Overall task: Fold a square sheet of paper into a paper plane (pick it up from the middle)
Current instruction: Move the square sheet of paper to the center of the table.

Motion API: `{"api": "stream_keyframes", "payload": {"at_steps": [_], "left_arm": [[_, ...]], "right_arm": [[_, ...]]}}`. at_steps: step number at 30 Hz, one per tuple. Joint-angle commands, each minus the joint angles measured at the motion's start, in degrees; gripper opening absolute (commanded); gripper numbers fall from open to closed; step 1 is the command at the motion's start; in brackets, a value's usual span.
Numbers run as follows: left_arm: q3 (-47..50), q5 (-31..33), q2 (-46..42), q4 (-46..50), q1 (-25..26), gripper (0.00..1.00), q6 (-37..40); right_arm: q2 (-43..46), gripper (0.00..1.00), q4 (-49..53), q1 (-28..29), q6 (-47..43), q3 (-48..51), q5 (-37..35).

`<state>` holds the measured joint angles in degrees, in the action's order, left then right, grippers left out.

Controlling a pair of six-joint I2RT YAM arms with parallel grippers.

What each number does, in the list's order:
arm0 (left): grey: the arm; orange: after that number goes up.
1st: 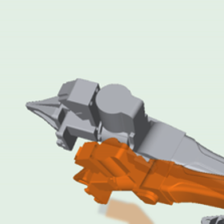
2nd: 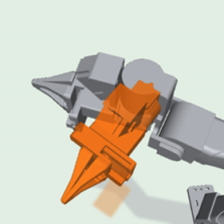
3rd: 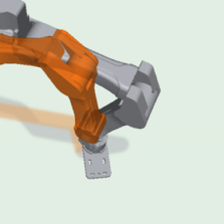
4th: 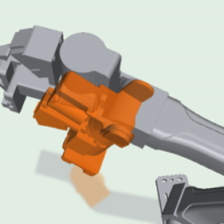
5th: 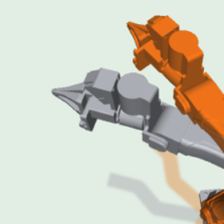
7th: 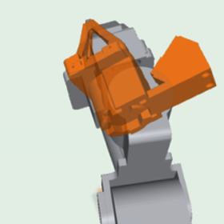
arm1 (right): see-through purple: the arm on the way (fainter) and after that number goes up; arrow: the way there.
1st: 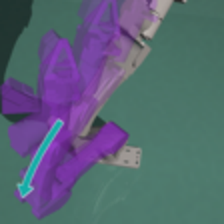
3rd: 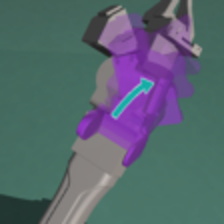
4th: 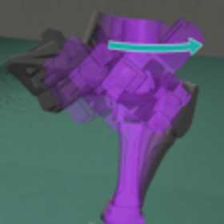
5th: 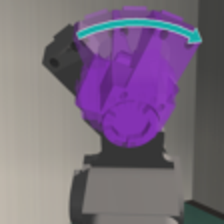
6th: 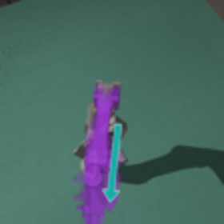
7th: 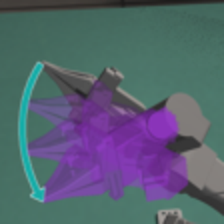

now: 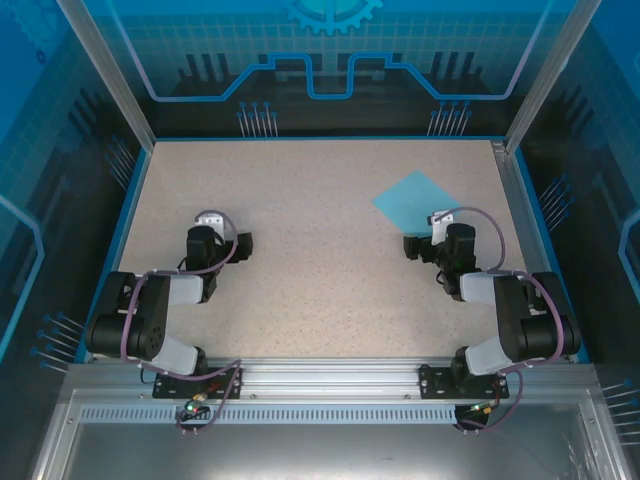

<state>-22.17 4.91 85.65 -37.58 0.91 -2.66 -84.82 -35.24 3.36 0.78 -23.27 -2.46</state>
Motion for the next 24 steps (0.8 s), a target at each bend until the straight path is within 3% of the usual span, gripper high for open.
{"api": "stream_keyframes", "payload": {"at_steps": [1,24], "left_arm": [[-2.1,-2.9,1.1,-6.4,-1.0,0.99,2.5],[1.1,-3.9,-2.0,-9.5,-1.0,0.99,2.7]], "right_arm": [[-1.2,0.99,-6.7,-0.5,-1.6,-2.1,1.5],[-0.7,0.99,-7.3,0.0,-2.3,-1.4,1.4]]}}
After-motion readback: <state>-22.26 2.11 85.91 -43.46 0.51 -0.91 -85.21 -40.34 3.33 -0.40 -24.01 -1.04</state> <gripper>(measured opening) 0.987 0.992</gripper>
